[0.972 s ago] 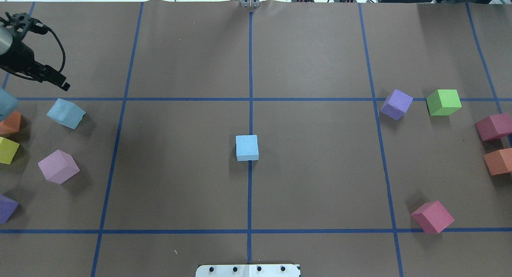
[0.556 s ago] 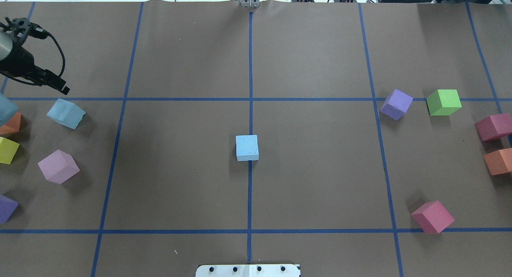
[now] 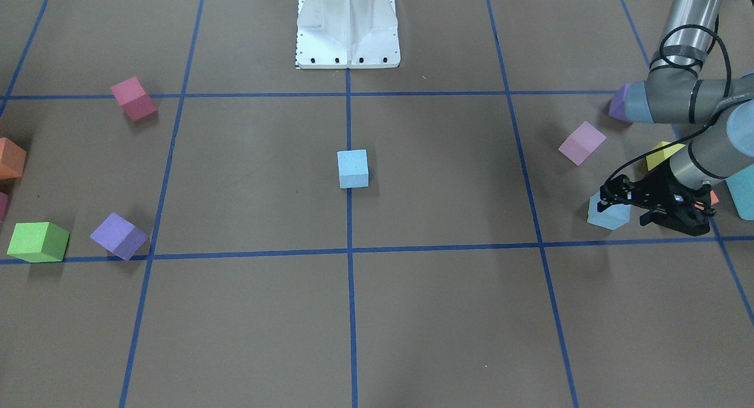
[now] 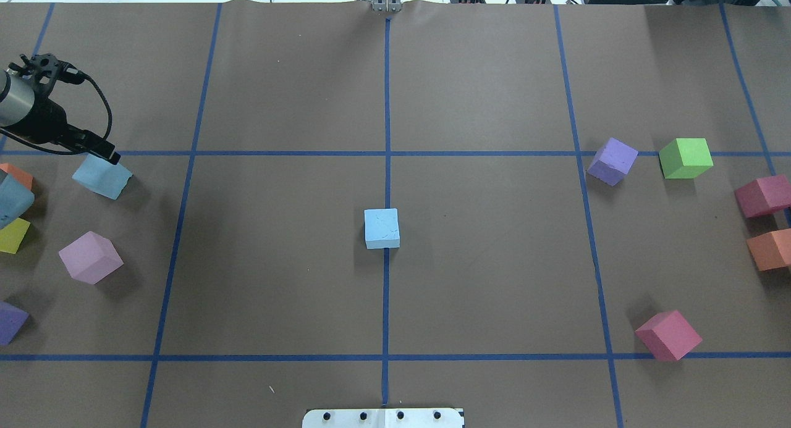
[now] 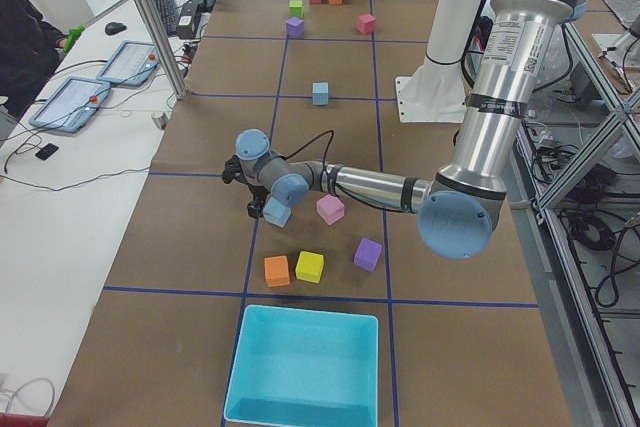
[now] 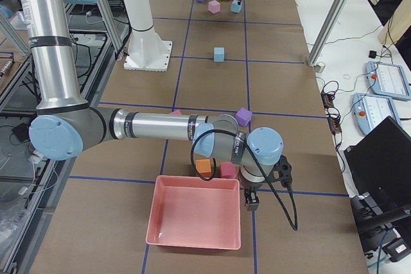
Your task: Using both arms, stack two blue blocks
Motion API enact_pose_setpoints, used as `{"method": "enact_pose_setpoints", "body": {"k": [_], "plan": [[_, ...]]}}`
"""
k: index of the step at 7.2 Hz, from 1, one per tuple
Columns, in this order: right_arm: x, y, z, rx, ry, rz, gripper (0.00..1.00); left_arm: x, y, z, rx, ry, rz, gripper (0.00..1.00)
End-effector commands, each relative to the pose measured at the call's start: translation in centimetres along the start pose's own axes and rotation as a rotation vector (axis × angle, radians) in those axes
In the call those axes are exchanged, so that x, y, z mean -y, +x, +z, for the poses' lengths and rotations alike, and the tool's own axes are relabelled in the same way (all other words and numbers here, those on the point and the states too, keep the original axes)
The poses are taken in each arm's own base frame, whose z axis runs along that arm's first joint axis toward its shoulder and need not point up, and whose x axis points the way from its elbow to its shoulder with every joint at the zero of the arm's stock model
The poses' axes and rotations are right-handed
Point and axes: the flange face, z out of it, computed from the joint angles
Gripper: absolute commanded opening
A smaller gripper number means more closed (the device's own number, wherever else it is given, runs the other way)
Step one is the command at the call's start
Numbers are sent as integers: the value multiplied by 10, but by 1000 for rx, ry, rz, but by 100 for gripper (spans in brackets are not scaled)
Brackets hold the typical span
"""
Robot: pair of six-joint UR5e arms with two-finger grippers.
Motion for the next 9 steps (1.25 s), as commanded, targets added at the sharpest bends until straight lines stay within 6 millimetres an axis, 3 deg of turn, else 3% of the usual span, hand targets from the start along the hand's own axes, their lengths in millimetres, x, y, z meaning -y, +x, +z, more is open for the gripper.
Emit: {"method": "enact_pose_setpoints", "body": {"k": [1, 7, 8, 9], "plan": [[0, 0, 0, 2, 1, 0, 100, -8, -4, 9, 15, -8, -2, 98], [2, -1, -1, 0, 2, 0, 100, -17, 5, 24, 16, -34, 11, 98], [1, 0, -3, 1, 6, 1, 100, -17, 4, 25, 17, -36, 11, 96], [2, 0, -5, 0, 10, -1, 100, -17, 4, 26, 15, -38, 12, 83]]}}
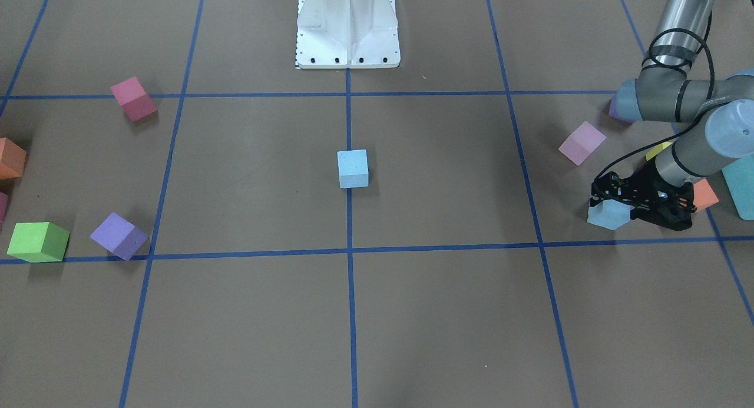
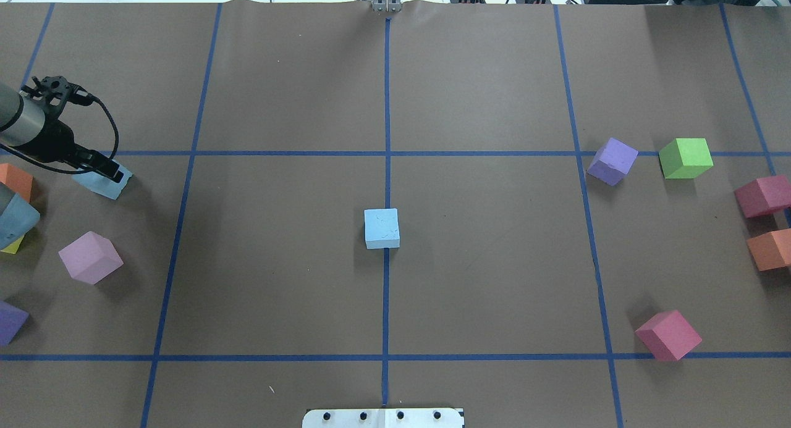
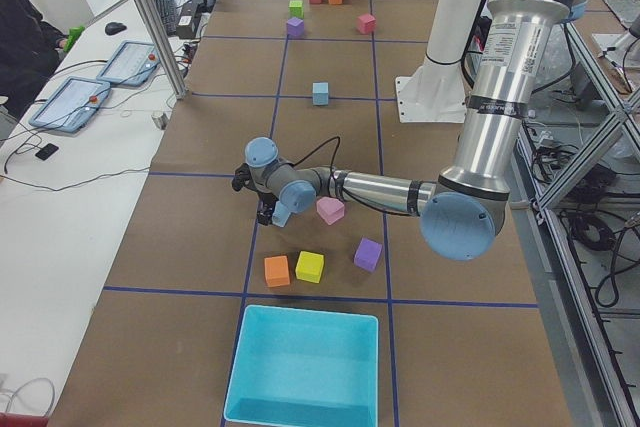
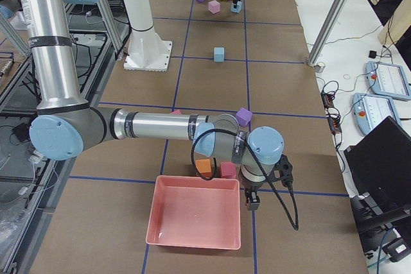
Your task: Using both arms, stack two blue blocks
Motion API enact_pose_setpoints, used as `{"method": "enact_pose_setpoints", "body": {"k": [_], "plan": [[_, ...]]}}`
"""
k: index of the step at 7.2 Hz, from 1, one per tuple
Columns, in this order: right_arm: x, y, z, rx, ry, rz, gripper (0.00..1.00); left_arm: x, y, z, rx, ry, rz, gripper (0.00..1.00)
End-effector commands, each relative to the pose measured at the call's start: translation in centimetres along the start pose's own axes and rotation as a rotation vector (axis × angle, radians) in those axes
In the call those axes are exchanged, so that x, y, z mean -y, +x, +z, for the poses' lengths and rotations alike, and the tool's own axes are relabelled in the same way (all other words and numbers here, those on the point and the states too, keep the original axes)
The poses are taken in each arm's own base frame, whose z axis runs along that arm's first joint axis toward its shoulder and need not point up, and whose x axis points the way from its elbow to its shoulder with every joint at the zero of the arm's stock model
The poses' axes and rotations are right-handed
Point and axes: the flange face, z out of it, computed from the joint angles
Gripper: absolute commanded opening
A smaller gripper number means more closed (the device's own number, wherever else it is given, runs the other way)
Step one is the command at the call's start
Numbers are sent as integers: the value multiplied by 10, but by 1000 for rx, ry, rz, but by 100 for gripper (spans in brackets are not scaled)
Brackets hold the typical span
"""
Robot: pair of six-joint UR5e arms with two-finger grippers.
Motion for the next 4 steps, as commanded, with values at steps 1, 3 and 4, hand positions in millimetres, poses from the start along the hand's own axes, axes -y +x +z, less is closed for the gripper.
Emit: {"method": "enact_pose_setpoints", "body": {"k": [1, 3, 4], "plan": [[0, 1, -3, -2, 5, 2, 100, -1, -1, 2, 0, -4, -1, 74], [0, 1, -3, -1, 5, 2, 100, 1, 0, 2, -1, -3, 0, 68], [-1, 1, -2, -2, 4, 3, 100, 1, 0, 2, -1, -3, 1, 66]]}}
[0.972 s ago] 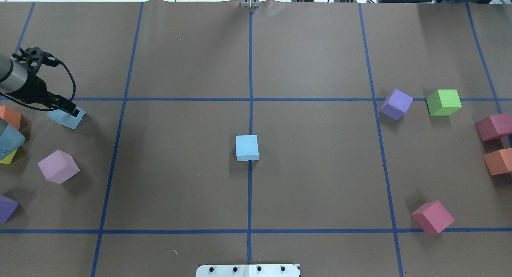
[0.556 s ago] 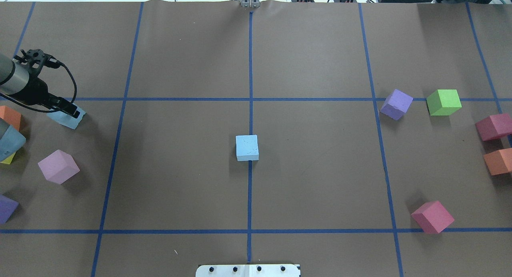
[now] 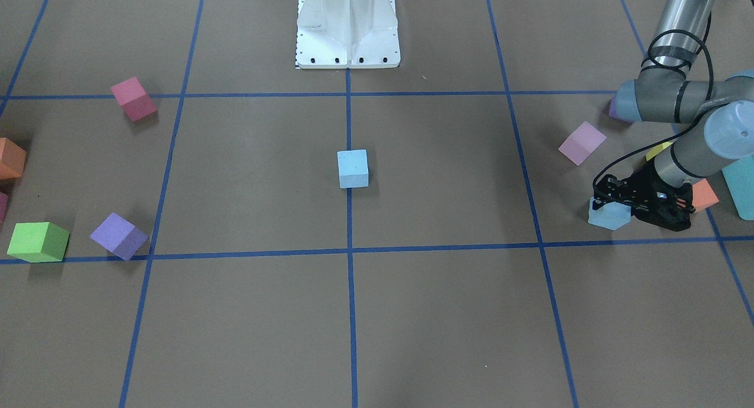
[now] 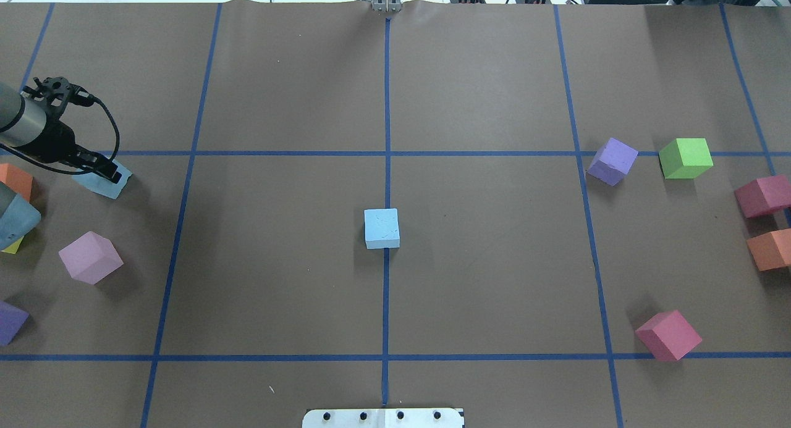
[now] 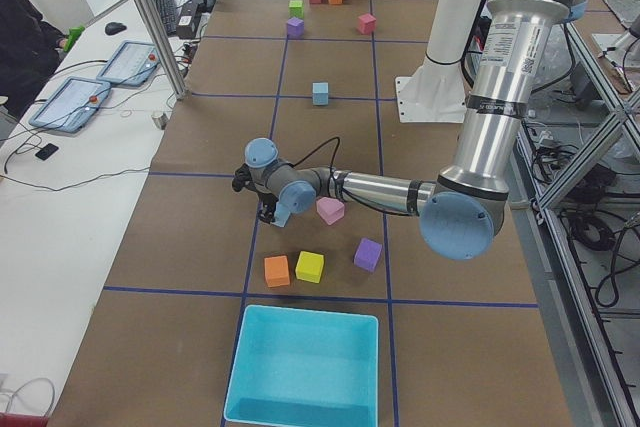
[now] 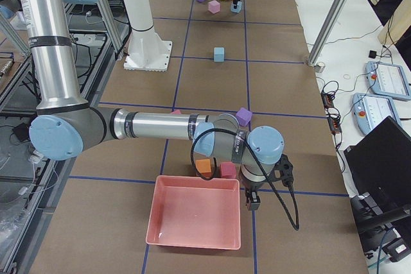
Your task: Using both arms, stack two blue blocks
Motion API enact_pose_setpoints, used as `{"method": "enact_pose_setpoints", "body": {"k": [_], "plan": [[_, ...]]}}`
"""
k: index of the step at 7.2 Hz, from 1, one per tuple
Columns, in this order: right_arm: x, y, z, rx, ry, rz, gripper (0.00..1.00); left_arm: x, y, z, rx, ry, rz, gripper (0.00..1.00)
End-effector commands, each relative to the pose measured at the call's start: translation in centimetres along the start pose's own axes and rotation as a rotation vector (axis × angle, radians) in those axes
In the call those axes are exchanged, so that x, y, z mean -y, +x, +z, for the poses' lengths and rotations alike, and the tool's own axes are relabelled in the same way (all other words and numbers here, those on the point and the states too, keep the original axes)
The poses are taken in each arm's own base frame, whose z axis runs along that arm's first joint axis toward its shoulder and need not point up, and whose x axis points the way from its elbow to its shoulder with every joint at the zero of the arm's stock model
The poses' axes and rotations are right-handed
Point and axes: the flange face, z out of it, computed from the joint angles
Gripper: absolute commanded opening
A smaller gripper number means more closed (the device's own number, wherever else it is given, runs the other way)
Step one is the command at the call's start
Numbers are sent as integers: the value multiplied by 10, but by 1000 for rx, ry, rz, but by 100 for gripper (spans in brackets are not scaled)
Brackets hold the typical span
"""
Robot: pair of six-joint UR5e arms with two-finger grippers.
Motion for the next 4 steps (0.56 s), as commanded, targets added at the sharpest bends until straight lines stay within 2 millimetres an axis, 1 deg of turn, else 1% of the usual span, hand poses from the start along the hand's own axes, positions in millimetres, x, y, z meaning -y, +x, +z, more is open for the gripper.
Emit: {"method": "enact_pose_setpoints", "body": {"k": [1, 2, 3, 4], "plan": [[-1, 0, 0, -1, 0, 0, 100, 0, 0, 0, 0, 0, 1, 66], [0, -1, -1, -1, 1, -1, 100, 1, 1, 0, -1, 1, 5, 66], [0, -1, -1, -1, 1, -1, 100, 6, 8, -4, -11, 5, 5, 66], [0, -1, -1, -1, 1, -3, 100, 24, 25, -12, -22, 19, 8, 66]]}}
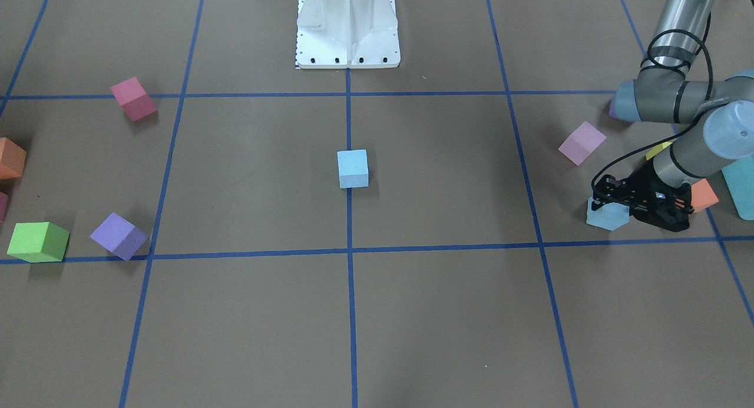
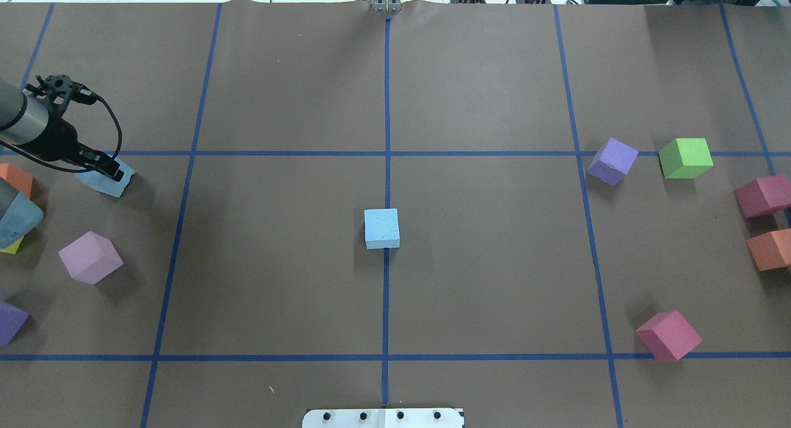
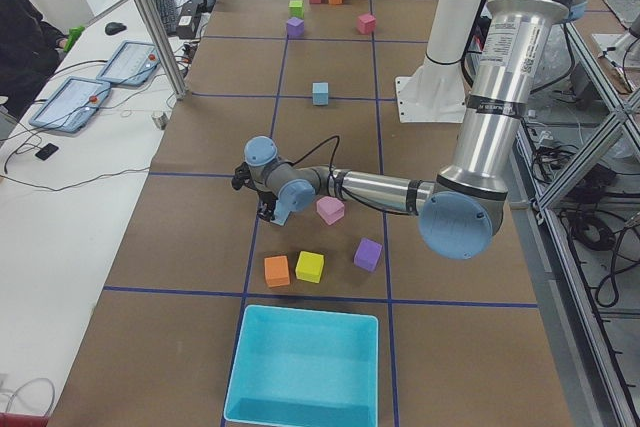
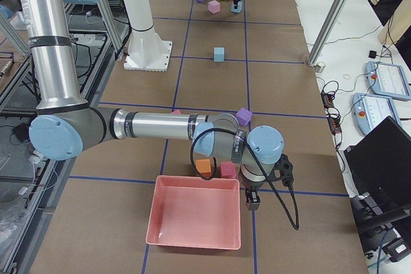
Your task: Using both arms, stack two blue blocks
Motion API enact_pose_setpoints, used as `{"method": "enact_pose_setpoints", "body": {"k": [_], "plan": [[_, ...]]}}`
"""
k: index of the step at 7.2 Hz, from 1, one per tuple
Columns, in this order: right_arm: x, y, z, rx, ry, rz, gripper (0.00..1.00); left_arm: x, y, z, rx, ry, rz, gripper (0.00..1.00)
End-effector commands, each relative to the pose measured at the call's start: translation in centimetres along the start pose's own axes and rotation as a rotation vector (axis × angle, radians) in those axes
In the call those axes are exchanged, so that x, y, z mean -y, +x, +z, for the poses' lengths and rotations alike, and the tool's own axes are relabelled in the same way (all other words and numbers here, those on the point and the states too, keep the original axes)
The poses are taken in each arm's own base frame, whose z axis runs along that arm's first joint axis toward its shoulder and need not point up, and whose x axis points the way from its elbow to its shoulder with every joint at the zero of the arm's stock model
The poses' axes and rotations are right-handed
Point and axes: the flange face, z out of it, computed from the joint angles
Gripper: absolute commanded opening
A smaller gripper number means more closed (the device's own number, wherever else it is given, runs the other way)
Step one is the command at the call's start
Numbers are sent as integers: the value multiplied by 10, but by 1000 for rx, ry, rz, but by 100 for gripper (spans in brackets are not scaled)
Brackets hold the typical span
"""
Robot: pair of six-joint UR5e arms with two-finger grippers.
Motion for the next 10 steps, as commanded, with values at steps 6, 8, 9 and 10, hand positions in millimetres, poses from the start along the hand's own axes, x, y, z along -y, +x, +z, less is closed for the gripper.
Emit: {"method": "enact_pose_setpoints", "body": {"k": [6, 8, 9, 10], "plan": [[0, -1, -1, 0, 1, -1, 100, 72, 314, -101, -113, 10, -348, 66], [1, -1, -2, -1, 3, 0, 100, 64, 398, -88, -123, -4, -409, 66], [0, -1, -1, 1, 3, 1, 100, 65, 437, -90, -96, -14, -428, 66], [0, -1, -1, 1, 2, 2, 100, 64, 463, -91, -77, -18, -428, 66]]}}
